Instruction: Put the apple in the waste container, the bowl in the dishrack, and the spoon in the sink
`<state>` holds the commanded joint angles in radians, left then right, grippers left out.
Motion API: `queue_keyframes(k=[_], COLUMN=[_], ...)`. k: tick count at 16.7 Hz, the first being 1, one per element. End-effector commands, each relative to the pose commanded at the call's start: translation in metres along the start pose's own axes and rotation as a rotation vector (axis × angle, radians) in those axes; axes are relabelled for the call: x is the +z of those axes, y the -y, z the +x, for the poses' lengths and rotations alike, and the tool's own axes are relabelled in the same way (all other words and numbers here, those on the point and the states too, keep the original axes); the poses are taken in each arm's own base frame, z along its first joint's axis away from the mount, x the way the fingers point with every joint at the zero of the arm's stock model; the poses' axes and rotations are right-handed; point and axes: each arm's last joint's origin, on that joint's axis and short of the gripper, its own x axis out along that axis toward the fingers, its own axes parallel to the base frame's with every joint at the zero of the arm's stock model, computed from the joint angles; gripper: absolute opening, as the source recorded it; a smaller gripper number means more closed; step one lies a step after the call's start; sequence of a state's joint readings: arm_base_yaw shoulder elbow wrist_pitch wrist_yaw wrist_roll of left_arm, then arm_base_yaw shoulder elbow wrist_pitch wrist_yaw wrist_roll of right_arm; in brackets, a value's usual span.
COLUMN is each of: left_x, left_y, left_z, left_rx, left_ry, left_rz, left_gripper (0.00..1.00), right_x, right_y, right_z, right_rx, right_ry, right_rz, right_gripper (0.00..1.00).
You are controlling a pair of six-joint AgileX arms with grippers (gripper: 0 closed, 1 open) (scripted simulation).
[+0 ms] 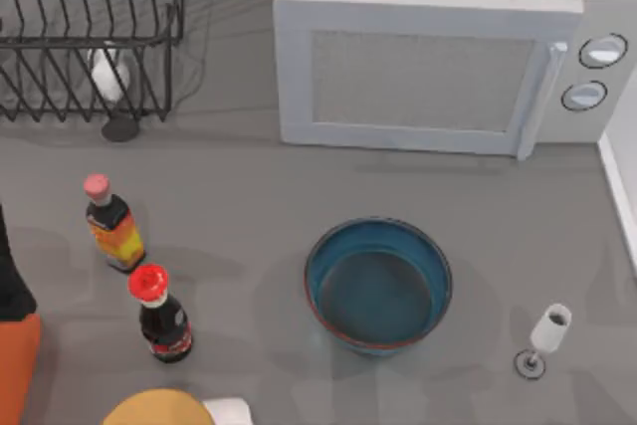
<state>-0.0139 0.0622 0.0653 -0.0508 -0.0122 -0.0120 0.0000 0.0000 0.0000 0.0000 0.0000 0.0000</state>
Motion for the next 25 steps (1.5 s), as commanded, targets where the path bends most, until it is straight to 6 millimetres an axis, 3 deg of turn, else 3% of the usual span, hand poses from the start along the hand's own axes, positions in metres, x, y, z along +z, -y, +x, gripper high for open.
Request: queue_keyframes(k=[4,8,11,14,16,19,22,25], left_x=[0.042,0.108,0.154,0.178,0.177,0.154,0.117,0.083], left_y=[0.012,0.038,0.077,0.139,0.188,0.263,0.325,0.366], left_z=[0.005,0.034,0.077,0.127,0.155,0.182,0.187,0.180], left_rx=[-0.093,-0.193,-0.244,-0.257,-0.241,-0.188,-0.117,-0.053], left_ry=[-0.173,-0.436,-0.671,-0.914,-1.064,-1.255,-1.392,-1.477], left_rz=[-0.084,-0.173,-0.216,-0.222,-0.204,-0.151,-0.082,-0.020], left_gripper=[1.00,1.00,1.00,1.00,1.00,1.00,1.00,1.00], right_x=[0.000,0.000,0.000,0.000,0.000,0.000,0.000,0.000], right_y=[0.000,0.000,0.000,0.000,0.000,0.000,0.000,0.000], right_z=[0.000,0.000,0.000,0.000,0.000,0.000,0.000,0.000], right_rx=[0.000,0.000,0.000,0.000,0.000,0.000,0.000,0.000], right_ry=[0.000,0.000,0.000,0.000,0.000,0.000,0.000,0.000], right_rz=[0.000,0.000,0.000,0.000,0.000,0.000,0.000,0.000], right_gripper=[1.00,1.00,1.00,1.00,1.00,1.00,1.00,1.00])
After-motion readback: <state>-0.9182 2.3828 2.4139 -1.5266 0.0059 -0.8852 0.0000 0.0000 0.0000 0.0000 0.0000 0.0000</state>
